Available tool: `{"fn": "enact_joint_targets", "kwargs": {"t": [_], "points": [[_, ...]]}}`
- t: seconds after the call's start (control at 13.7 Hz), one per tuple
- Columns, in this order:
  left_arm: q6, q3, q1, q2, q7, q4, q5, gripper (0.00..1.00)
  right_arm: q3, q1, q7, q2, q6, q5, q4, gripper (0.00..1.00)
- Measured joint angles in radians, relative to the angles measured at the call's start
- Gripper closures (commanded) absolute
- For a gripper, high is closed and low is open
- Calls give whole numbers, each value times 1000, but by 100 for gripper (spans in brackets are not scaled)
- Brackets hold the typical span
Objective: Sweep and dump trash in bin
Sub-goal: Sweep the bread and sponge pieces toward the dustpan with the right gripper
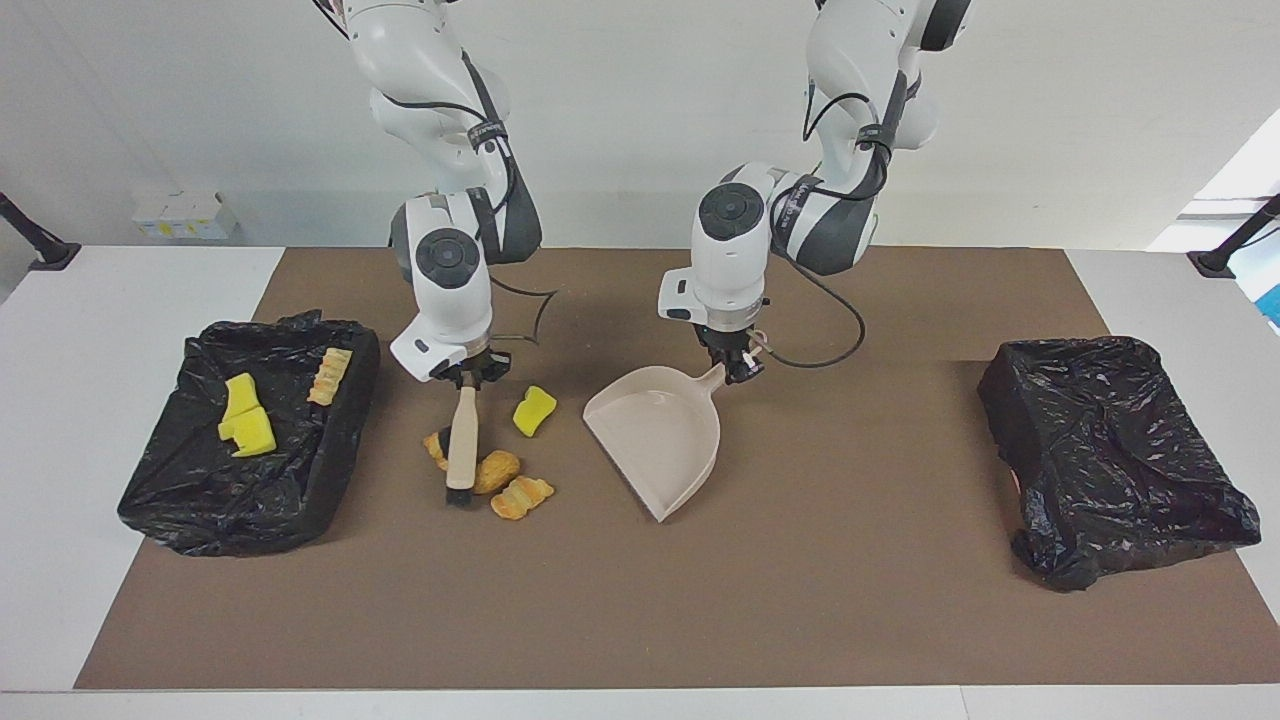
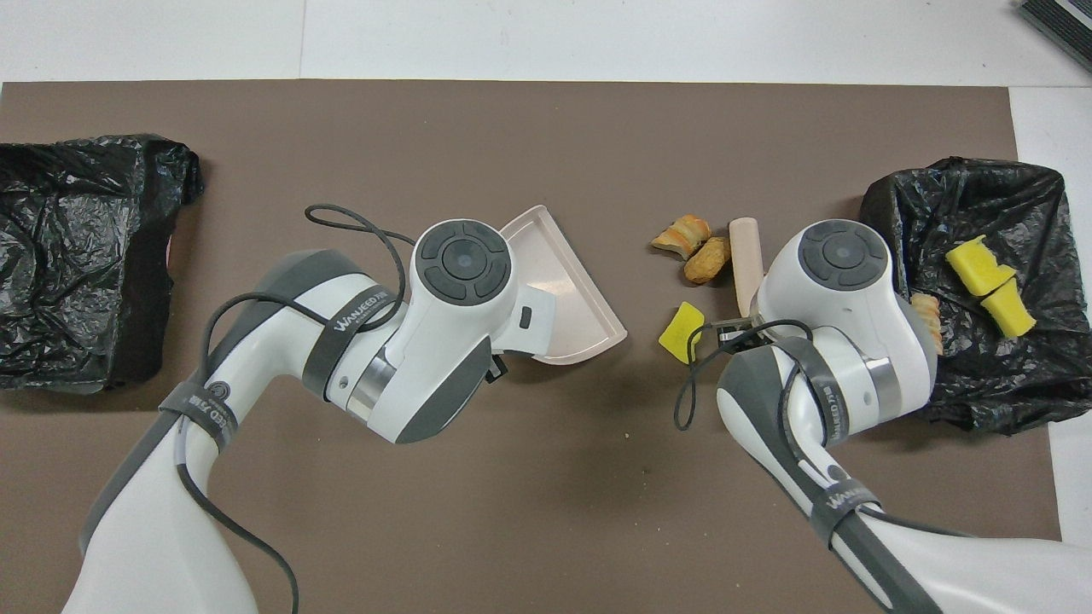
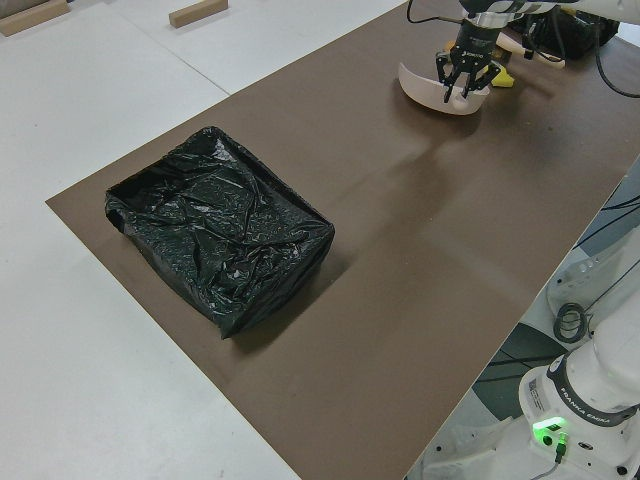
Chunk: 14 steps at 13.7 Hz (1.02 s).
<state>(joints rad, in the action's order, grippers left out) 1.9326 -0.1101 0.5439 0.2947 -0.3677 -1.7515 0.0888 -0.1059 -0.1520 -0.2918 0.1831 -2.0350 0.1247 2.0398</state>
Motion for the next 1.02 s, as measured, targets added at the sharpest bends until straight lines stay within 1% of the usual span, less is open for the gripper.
{"fn": "enact_joint_targets", "kwargs": {"t": [0.15,0.22,0.37,0.44,0.59,0.73,0.81,1.02], "points": [[0,-2,16,-10,0,-13,0,100,-1,-18,0,-1,65,-19,-48,100],[-1,-3,21,-13,0,-15,0,100,0,-17,0,-1,122,-22,-92,100],[-3,-3,26,-20,0,-23,0,100,3,-2,18,-2,207,-23,-165,100],[-3,-3,28,-23,0,-28,0,100,6,10,53,-2,231,-23,-186,100],[-3,-6,31,-28,0,-36,0,100,10,57,170,1,240,-22,-189,100],[-3,-6,33,-30,0,-38,0,100,13,117,320,9,240,-22,-163,100],[-3,-6,34,-30,0,-39,0,100,15,134,365,14,236,-22,-143,100],[-3,-6,38,-32,0,-44,0,100,10,127,387,30,180,38,-105,100]]}}
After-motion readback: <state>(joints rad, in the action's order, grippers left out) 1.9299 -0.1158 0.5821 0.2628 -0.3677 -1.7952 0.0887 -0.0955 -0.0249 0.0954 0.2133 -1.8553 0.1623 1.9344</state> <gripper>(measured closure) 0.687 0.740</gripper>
